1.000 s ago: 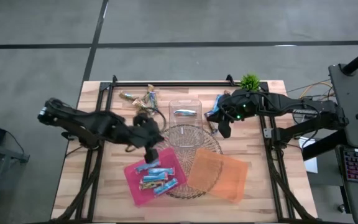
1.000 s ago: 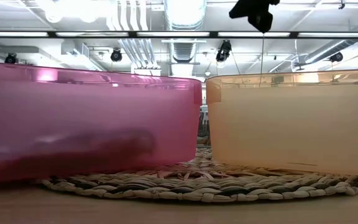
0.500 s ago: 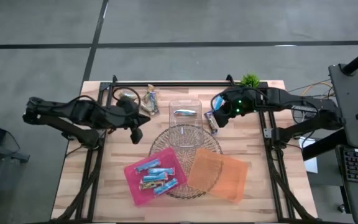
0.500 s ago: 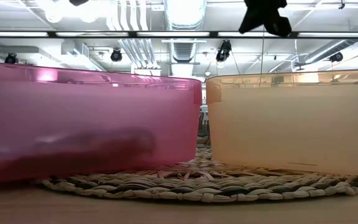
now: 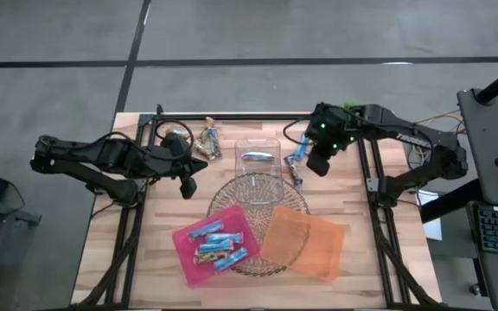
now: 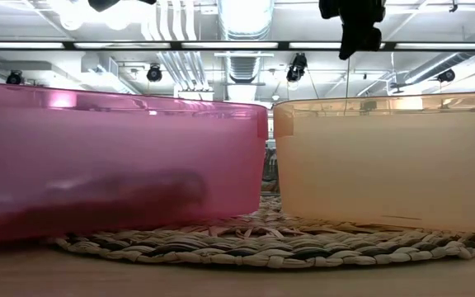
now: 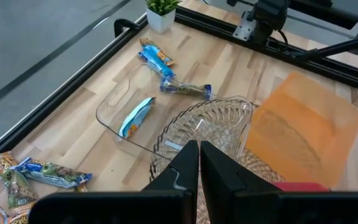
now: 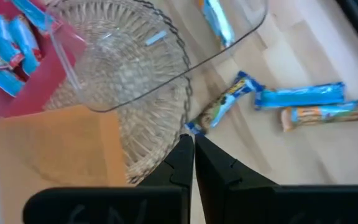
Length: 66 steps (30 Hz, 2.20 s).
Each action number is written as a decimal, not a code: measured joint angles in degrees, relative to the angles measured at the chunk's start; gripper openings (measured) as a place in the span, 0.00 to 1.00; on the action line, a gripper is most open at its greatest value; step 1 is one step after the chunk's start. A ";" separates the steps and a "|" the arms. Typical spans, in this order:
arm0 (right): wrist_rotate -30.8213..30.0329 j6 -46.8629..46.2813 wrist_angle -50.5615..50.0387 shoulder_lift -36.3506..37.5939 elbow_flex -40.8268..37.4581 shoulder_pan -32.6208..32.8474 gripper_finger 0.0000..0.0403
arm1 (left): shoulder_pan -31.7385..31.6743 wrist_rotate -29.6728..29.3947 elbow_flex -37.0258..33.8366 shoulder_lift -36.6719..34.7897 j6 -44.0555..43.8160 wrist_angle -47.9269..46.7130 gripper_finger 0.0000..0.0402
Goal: Pick and place Granola Bars by type
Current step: Put the blue granola bar into the orange bin
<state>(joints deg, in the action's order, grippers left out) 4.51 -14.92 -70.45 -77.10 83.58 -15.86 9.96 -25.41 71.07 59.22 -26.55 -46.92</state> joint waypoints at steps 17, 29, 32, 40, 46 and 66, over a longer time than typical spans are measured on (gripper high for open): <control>3.23 -3.25 16.18 0.37 -16.71 -3.51 0.02 | 0.00 0.02 0.00 0.00 -1.48 0.00 0.00; 15.15 -8.37 36.18 0.44 -31.63 -9.69 0.02 | 0.00 0.02 0.00 0.00 -1.95 0.02 0.00; 17.25 -10.40 39.43 0.35 -34.54 -11.08 0.02 | 0.00 0.02 0.00 0.00 -1.95 0.03 0.00; 20.49 -13.40 46.85 0.18 -40.16 -12.31 0.02 | 0.00 0.02 0.15 0.00 -1.99 0.27 0.00; 20.96 -14.30 49.63 -3.14 -40.86 -12.31 0.02 | -0.02 0.02 0.20 0.00 -1.97 0.33 0.00; 21.02 -15.14 55.02 -16.06 -38.99 -12.34 0.02 | -0.02 0.02 0.24 -0.09 -1.99 0.30 0.00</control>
<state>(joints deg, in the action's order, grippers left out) 25.53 -30.05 -15.43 -93.16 44.59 -28.19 9.93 -25.39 71.31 59.13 -28.53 -46.61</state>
